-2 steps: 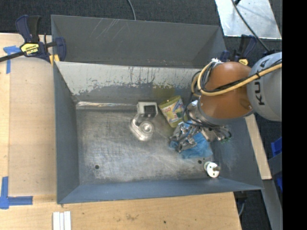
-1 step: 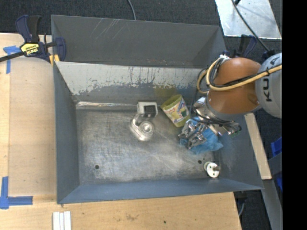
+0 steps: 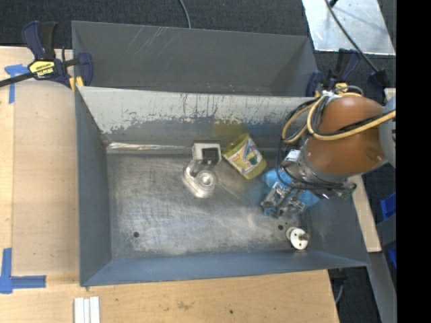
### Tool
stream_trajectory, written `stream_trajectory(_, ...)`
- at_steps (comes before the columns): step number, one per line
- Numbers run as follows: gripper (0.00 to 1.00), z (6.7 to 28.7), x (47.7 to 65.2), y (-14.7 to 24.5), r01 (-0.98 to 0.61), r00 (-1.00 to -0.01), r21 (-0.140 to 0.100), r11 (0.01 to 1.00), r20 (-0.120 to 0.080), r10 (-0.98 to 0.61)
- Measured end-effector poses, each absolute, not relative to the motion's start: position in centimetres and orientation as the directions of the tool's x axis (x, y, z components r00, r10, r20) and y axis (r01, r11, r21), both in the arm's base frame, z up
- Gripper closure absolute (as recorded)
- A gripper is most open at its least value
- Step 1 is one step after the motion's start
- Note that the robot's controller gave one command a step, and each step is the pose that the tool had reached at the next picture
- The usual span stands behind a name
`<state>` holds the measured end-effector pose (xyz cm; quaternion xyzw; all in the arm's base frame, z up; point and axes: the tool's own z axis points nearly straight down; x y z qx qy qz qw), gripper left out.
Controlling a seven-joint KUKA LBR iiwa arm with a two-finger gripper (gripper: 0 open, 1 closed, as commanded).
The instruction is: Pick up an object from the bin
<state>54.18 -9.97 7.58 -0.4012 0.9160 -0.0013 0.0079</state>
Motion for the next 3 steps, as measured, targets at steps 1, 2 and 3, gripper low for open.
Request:
stream_trajectory(1, 1.00, 7.6, 52.3, -13.9, -0.727, -0.686, -0.004, 0.686, -0.008, -0.727)
stream_trajectory(2, 1.00, 7.6, 51.1, -14.5, -0.709, -0.705, -0.006, 0.705, -0.009, -0.709)
stream_trajectory(3, 1.00, 8.2, 51.0, -14.4, -0.783, -0.622, 0.003, 0.622, -0.002, -0.783)
